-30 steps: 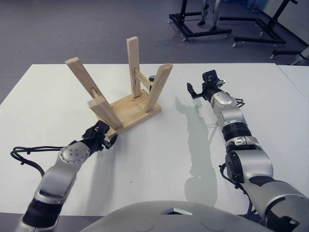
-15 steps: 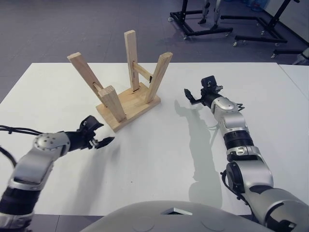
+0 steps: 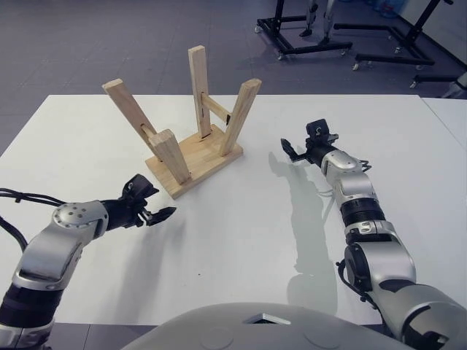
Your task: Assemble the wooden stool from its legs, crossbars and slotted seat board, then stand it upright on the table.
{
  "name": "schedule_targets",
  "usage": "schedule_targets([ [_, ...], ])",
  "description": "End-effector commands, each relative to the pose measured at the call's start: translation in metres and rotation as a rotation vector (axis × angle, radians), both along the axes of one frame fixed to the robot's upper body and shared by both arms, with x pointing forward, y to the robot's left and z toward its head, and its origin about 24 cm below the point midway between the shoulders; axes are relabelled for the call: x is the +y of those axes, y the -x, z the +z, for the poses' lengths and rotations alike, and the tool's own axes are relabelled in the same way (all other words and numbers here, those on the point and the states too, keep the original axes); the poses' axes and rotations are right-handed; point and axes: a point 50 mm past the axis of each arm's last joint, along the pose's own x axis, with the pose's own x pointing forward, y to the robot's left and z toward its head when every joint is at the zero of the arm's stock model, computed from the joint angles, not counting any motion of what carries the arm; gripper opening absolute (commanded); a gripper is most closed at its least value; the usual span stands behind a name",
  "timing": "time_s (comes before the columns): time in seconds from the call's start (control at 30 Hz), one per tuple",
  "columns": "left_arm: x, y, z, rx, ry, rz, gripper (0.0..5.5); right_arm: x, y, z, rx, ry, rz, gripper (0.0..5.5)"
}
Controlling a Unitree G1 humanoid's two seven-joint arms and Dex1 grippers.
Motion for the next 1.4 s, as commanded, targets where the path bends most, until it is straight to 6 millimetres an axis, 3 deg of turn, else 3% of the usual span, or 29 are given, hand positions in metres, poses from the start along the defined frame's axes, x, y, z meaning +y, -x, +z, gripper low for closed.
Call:
schedule_targets([
  [0.03, -0.007, -0.013, -0.009, -0.027, -0.042, 0.063, 3.83, 0.012, -0.009, 0.011, -0.041, -0.005, 0.018, 5.40],
  [0.27, -0.017, -0.015, -0.041, -0.014, -0.093, 0.170, 3.83, 0.028, -0.014, 0.017, -0.053, -0.007, 0.059, 5.40],
  [0.6, 0.056, -0.017, -0.068, -0.015, -0.324, 0.440, 3.83, 0.050, -0.012, 0.001, -0.017, 0.003, 0.117, 5.40],
  [0.73, 0.045, -0.017, -0.057, -0.007, -0.182, 0.339, 3.83, 0.061, -0.007, -0.010, 0.012, 0.020, 0.158, 5.40],
  [0.83, 0.063, -0.017, -0.040, -0.002, -0.200, 0.278, 3.83, 0.069, -0.001, -0.019, 0.025, 0.028, 0.185, 5.40],
  [0.93, 0.087, -0.003, -0.010, 0.042, -0.230, 0.126, 3.83, 0.078, 0.005, -0.028, 0.041, 0.019, 0.198, 5.40],
  [1.03, 0.134, -0.020, 0.009, -0.058, -0.334, 0.310, 3.83, 0.076, 0.010, -0.037, 0.058, 0.022, 0.180, 5.40],
  [1.1, 0.150, -0.036, -0.001, -0.139, -0.350, 0.475, 3.83, 0.067, 0.012, -0.044, 0.076, 0.032, 0.139, 5.40],
  [1.17, 0.143, -0.051, -0.023, -0.184, -0.358, 0.527, 3.83, 0.059, 0.011, -0.046, 0.083, 0.044, 0.108, 5.40],
  [1.27, 0.097, -0.080, -0.057, -0.201, -0.250, 0.477, 3.83, 0.044, 0.003, -0.041, 0.072, 0.079, 0.073, 5.40],
  [1.4, 0.050, -0.108, -0.075, -0.209, -0.158, 0.429, 3.83, 0.029, -0.011, -0.028, 0.080, 0.080, 0.027, 5.40],
])
